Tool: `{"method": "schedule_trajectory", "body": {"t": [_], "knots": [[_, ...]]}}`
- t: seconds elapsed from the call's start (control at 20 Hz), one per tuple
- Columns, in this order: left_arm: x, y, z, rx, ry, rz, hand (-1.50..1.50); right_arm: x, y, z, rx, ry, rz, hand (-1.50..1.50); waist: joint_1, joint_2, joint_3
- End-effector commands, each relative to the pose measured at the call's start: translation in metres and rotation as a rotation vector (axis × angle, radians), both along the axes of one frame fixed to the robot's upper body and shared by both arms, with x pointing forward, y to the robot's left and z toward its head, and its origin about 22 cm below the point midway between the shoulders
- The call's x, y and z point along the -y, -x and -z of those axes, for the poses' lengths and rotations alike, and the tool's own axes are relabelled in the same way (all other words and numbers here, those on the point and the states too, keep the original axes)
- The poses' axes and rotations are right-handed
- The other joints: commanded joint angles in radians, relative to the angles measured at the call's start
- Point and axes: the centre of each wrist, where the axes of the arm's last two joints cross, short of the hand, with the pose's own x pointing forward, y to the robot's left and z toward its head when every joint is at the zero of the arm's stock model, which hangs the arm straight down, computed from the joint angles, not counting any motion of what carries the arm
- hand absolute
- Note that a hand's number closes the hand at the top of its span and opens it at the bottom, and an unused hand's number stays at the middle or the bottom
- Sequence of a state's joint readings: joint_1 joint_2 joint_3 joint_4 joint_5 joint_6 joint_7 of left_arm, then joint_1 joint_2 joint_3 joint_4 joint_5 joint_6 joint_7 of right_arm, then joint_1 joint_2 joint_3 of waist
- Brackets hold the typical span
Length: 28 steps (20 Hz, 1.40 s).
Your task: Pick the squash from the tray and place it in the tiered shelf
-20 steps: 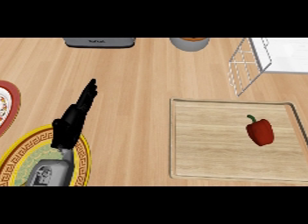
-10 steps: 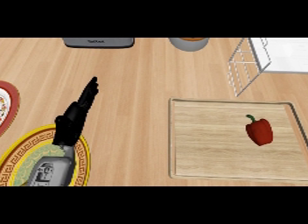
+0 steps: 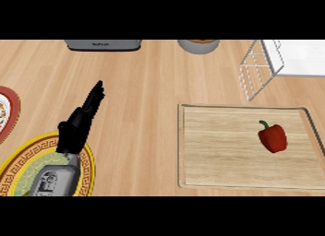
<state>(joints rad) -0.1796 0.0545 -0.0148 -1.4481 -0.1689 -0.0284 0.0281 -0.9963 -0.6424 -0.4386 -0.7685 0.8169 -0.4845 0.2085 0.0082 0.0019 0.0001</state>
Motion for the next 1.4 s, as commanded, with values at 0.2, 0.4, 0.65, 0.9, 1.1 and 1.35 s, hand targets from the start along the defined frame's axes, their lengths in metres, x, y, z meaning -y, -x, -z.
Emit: {"method": "schedule_trajectory", "body": {"t": [0.2,0.4,0.65,0.9,1.1,1.35], "knots": [[0.002,-0.001,0.001,-0.012,-0.005,0.000,0.00,0.005,0.004,-0.011,0.091,-0.147,-0.086,-1.50,-0.001,0.000,0.000],[-0.012,0.005,0.003,-0.008,-0.006,0.010,0.00,0.024,0.015,-0.031,0.085,-0.168,-0.159,-1.50,0.002,0.000,0.000],[-0.013,0.021,0.007,-0.017,0.010,0.020,0.00,0.030,0.027,-0.059,0.207,-0.254,-0.153,-1.50,0.004,-0.003,0.000],[-0.009,0.013,0.003,-0.018,0.000,0.008,0.00,0.043,0.050,-0.095,0.427,-0.403,-0.106,-1.50,-0.003,-0.005,0.000],[-0.009,0.001,0.003,0.000,0.007,-0.019,0.00,0.085,0.094,-0.124,0.399,-0.423,-0.025,-1.50,-0.023,-0.005,0.000],[-0.017,0.018,0.008,-0.002,-0.017,-0.043,0.00,0.134,0.144,-0.122,0.273,-0.525,0.038,-1.50,-0.029,-0.008,0.000]]}}
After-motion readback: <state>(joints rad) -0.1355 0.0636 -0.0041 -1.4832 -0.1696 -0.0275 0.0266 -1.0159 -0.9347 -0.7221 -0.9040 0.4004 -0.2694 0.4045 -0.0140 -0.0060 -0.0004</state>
